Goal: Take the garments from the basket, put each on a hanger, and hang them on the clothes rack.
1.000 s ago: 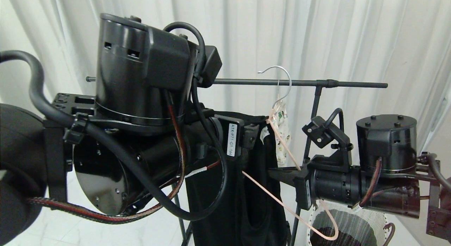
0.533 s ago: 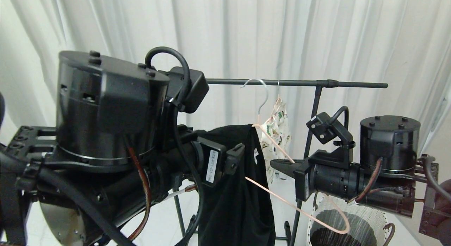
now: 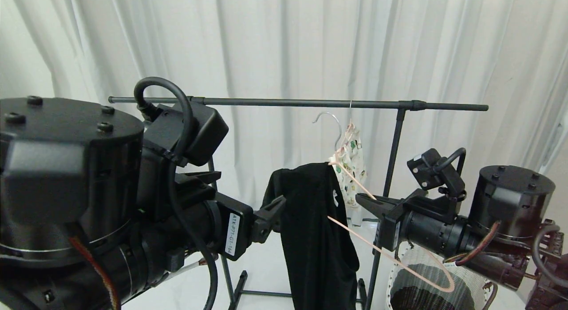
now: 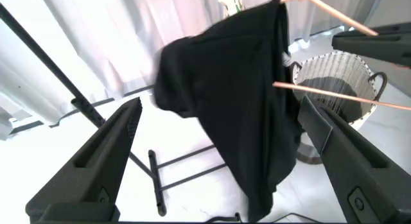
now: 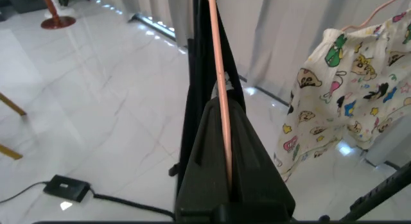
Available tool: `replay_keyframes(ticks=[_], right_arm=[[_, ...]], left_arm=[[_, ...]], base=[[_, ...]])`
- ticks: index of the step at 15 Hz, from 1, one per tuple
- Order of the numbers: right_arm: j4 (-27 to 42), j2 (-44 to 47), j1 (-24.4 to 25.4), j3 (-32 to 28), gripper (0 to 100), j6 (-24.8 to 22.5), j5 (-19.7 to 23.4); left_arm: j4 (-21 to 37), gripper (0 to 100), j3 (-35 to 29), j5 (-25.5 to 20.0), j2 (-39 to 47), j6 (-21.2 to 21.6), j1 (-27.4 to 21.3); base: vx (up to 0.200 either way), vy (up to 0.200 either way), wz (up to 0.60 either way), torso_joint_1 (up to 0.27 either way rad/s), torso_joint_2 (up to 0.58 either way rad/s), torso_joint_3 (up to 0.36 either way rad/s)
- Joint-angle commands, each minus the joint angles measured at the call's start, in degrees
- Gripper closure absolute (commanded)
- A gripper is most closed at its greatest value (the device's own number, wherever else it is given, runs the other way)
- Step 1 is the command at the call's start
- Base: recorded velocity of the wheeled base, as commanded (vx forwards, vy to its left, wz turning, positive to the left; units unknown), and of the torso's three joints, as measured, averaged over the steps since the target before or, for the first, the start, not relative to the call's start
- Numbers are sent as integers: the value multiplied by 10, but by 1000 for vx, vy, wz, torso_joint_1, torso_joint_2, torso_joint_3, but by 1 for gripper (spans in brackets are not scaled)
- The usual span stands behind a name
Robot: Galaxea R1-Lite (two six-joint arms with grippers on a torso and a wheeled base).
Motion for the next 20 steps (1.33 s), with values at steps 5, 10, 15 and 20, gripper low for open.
replay_keyframes(ticks=[5,10,15,20], right_arm=[[-70,-13,-26,28,100,-34,1],[-97,-80,-37,123,100,-63,75],[-98,-112,-32,213,100,-143,214],[-176,-112,100,269,100,-150,222]], left_arm=[[0,0,89,-14,-50,0,26],[1,0,172,-136,-182,66,77],[1,0,245,-295,-281,215,121],[0,0,244,-416,-232,272,120]], base=[[0,0,0,0,0,0],[0,0,0,0,0,0],[0,0,0,0,0,0],[0,0,0,0,0,0]])
